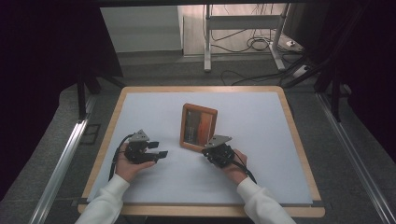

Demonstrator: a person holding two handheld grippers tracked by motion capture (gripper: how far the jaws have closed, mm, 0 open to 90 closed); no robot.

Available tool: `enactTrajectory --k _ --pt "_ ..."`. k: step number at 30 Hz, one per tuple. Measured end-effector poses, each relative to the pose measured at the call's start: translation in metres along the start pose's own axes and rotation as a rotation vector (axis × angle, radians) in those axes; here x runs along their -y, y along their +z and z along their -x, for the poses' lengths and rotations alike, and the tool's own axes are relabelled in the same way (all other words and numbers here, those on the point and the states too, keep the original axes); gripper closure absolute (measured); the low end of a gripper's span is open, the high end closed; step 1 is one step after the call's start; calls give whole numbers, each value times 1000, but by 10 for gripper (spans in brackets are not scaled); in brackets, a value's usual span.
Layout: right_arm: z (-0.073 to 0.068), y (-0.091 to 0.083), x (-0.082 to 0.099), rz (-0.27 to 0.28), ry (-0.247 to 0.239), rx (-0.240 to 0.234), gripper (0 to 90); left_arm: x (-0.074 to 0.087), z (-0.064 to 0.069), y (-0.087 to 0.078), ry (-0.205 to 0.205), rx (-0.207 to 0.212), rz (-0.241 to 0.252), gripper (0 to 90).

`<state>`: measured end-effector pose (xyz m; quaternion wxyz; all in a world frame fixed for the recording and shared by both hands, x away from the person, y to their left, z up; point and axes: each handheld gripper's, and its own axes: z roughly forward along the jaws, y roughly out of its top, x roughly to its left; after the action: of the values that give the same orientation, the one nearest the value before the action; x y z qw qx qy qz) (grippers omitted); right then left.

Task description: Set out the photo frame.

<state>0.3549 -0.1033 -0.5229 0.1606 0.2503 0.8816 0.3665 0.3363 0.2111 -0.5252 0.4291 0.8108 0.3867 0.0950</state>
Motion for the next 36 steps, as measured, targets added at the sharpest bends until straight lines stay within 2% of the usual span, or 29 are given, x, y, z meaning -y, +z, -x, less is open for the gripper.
enactTrajectory --k 4,15,36 --pt "4 3 2 -10 1 -1 900 1 0 -2 -10 3 6 359" --pt "5 2 4 -16 -23 13 900 2 -1 0 2 -7 -5 358" --pt "18 -1 8 -13 7 35 900 2 -1 0 3 -6 -9 353"
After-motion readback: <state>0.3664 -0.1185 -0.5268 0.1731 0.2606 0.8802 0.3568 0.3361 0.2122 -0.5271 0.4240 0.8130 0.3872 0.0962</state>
